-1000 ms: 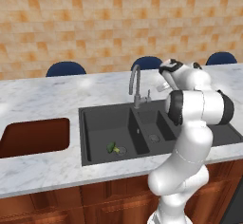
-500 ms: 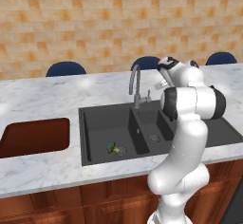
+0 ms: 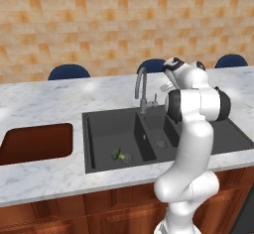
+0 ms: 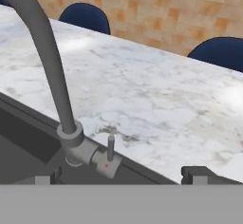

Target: Pick up all produce items and place them in the sink. Turn on the sink faucet to wash them. Then turn the sink off and put them in the tray.

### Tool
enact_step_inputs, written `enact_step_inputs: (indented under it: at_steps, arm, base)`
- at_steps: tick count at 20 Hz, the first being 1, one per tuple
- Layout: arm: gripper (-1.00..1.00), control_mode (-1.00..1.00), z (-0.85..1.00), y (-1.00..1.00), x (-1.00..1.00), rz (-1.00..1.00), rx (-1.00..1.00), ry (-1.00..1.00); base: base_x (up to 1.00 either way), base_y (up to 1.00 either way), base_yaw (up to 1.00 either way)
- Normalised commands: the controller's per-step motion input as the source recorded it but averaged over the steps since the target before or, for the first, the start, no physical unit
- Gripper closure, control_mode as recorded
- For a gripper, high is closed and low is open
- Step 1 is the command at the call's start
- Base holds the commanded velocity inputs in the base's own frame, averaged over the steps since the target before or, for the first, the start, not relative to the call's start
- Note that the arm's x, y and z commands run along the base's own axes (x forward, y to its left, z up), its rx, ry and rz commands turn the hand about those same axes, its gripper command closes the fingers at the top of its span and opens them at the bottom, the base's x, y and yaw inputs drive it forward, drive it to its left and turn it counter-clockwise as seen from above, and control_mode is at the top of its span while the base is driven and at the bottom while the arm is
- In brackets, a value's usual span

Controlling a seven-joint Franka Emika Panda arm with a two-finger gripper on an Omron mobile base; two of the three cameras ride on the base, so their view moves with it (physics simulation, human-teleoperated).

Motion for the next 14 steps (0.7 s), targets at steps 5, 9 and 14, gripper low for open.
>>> enact_step_inputs:
  at_steps: [5, 9, 14]
  arm:
    - [-1.00, -1.00, -0.07, 0.10, 0.13, 0.01, 0.00, 0.00]
    - [-1.00, -1.00, -0.11, 0.15, 0.08, 0.01, 0.00, 0.00]
    - [-1.00, -1.00, -0.13, 0.11, 0.08, 0.01, 0.00, 0.00]
  base:
    - [0.00, 0.00, 0.00]
    - [0.00, 0.00, 0.00]
    - [0.00, 0.00, 0.00]
